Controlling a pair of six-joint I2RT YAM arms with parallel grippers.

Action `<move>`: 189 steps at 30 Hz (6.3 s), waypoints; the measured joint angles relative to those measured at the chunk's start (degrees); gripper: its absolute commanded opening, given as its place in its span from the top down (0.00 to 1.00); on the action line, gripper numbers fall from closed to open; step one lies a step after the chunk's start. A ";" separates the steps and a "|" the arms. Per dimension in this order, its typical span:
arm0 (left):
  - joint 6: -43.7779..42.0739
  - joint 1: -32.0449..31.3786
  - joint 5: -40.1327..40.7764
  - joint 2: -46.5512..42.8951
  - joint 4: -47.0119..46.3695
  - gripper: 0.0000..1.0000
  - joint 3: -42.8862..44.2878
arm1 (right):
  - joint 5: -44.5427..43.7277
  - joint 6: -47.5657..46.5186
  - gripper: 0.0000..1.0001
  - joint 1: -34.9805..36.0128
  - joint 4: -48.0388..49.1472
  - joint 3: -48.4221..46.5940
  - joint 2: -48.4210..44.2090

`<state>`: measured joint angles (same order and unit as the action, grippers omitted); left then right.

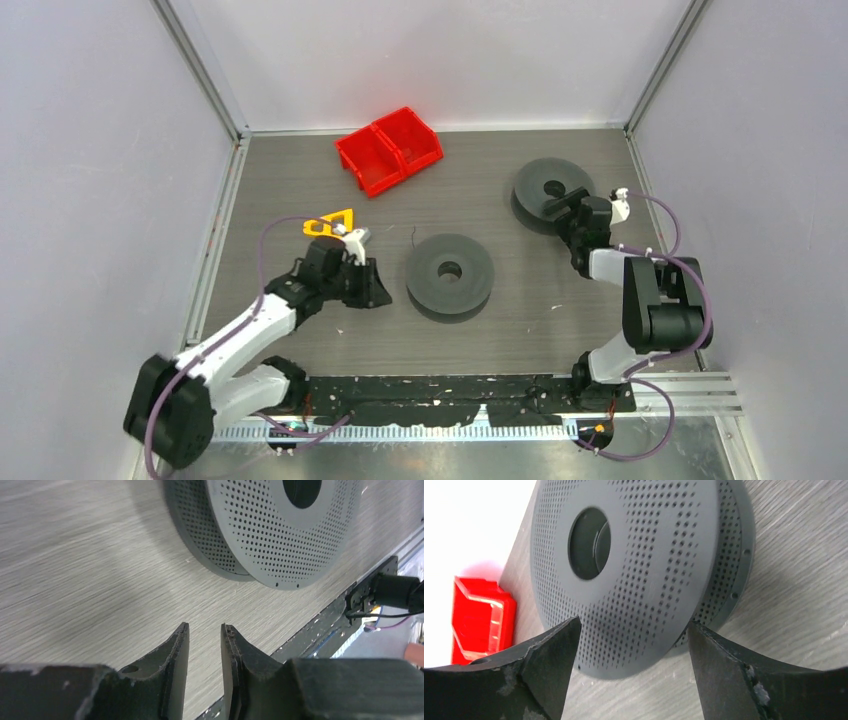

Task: Wrap the cables
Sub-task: Pick up the cable reel from the center of the board, then place the cable reel at the center of the board, then pick up the cable from the storage box.

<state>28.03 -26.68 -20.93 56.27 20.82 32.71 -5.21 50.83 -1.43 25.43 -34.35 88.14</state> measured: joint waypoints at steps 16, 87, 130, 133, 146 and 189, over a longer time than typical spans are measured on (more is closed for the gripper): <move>12.07 -6.73 -1.92 40.68 -33.99 0.75 12.96 | 13.49 10.93 0.95 -5.22 31.63 -3.74 13.38; -3.39 5.44 7.72 -0.13 4.83 0.43 17.92 | -11.02 -40.39 0.56 55.84 -35.19 -42.23 -2.01; -2.93 -7.48 30.40 18.29 16.20 1.00 30.40 | 6.73 -8.48 0.46 29.53 -11.87 -102.03 69.77; -2.47 -7.48 30.34 16.72 16.72 1.00 30.38 | 6.82 -6.03 0.55 29.40 -11.26 -101.70 69.94; -1.46 -7.48 28.85 13.33 16.39 1.00 29.90 | 6.36 -3.39 0.51 29.35 -6.27 -100.56 71.84; -4.35 -7.43 33.40 17.64 10.12 0.84 27.12 | 15.15 -12.15 0.95 26.10 -3.87 -84.32 47.28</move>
<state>23.68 -34.11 12.47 73.91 30.94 59.83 9.93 38.68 24.67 21.56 -118.67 135.41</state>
